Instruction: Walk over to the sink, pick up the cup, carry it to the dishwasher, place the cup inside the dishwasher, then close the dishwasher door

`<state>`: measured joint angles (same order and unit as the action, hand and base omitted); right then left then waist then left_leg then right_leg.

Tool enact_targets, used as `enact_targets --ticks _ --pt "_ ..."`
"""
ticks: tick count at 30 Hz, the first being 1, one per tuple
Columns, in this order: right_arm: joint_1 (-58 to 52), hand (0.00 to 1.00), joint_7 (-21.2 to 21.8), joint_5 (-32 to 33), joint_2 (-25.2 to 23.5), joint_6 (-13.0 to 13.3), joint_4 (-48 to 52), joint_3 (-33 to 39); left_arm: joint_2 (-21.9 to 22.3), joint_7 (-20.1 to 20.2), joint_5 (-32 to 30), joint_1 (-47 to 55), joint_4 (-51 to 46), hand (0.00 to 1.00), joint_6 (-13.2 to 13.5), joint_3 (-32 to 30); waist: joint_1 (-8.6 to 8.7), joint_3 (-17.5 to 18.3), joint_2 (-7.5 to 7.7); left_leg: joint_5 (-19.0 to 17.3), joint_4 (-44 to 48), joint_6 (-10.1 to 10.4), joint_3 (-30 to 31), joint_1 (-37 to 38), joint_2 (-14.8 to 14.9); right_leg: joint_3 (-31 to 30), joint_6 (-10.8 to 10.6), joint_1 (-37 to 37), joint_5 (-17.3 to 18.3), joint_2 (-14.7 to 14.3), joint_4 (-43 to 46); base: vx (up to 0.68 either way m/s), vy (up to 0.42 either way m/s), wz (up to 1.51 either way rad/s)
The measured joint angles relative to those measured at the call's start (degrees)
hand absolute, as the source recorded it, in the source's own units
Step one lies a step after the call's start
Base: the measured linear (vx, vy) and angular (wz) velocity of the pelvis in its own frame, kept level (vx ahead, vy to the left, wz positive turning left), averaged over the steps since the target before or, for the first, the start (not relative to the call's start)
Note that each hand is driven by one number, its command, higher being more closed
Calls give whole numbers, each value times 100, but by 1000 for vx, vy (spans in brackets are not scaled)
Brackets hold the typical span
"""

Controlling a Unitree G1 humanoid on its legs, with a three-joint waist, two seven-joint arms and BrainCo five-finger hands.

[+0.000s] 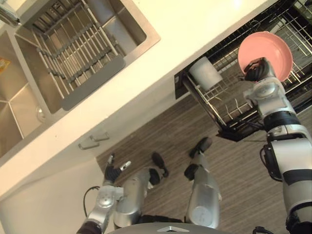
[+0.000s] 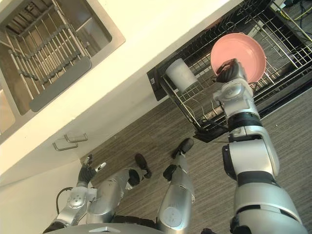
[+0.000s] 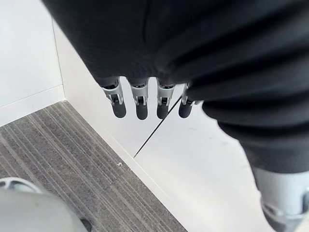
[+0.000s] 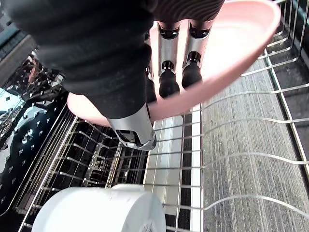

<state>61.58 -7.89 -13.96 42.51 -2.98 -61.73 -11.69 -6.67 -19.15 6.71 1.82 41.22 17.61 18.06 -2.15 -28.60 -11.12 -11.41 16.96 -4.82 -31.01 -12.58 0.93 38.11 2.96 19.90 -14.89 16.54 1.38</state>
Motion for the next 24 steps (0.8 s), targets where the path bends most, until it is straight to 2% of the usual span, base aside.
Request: enact_targets --ticks 5,10,14,17,19,21,24 --pt "-9 0 46 47 77 173 34 37 3 -56 4 53 -8 0 -26 59 84 2 -3 114 -206 39 -31 233 -28 56 38 -157 82 -8 -22 -4 -8 -3" --pt "-790 0 38 604 112 441 1664 613 -3 -57 -3 115 -10 0 -108 57 252 43 2 225 -527 184 -57 597 38 359 103 -446 244 -98 -26 42 -28 -10" --pt "-1608 0 35 723 84 466 2515 963 -1 -59 -5 133 2 0 -211 35 304 314 39 210 -619 311 -134 752 164 298 44 -508 236 -260 3 110 -25 -17" --pt "-2227 0 -181 818 -3 414 2943 1446 0 -59 -14 139 46 0 -263 -60 327 554 166 175 -713 368 -199 976 206 154 5 -610 278 -360 4 113 15 -26" --pt "-2545 0 -500 967 -131 372 2990 1882 1 -58 -29 170 77 0 -266 -172 400 679 304 162 -738 386 -209 1039 203 113 -25 -634 302 -362 41 37 38 -10" --pt "-2997 0 -647 1488 -193 198 2792 2267 -5 -55 -77 186 244 0 -274 -268 422 740 469 113 -720 402 -212 1216 213 77 -61 -770 363 -346 137 18 65 -9" --pt "-3216 0 -556 2204 -227 95 1969 2381 -12 -11 -82 291 340 0 -292 -366 436 805 590 -34 -512 381 -216 1241 261 45 -87 -828 403 -294 248 -25 62 -5"
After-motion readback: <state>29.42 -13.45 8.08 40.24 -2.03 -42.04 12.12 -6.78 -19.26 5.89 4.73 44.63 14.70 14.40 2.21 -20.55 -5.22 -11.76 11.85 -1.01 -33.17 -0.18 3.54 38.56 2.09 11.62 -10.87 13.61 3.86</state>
